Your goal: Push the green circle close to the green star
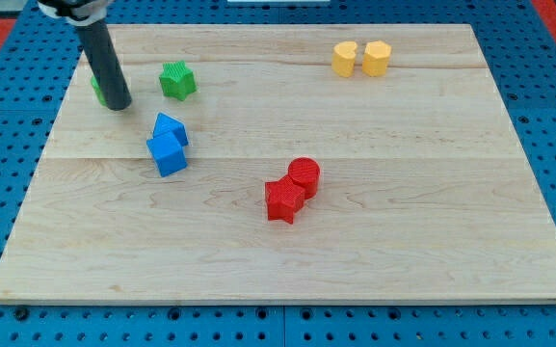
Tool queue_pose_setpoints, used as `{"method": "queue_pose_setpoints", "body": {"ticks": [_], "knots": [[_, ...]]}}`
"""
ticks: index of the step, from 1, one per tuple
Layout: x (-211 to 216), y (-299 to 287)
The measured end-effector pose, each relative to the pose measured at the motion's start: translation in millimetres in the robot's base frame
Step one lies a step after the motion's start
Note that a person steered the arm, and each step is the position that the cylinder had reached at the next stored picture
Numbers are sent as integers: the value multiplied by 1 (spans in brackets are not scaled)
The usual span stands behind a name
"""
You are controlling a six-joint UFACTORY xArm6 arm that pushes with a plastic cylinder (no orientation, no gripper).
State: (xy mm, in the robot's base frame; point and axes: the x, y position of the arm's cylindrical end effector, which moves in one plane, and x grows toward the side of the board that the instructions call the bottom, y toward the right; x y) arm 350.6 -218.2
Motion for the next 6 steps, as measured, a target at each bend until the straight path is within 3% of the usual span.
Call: {"method": "queue_pose_setpoints", "body": {"ticks": [2,3,4,5,6], "knots": [[-15,-86],[-22,-48],[-22,33],[-9,72],[23,70]]}}
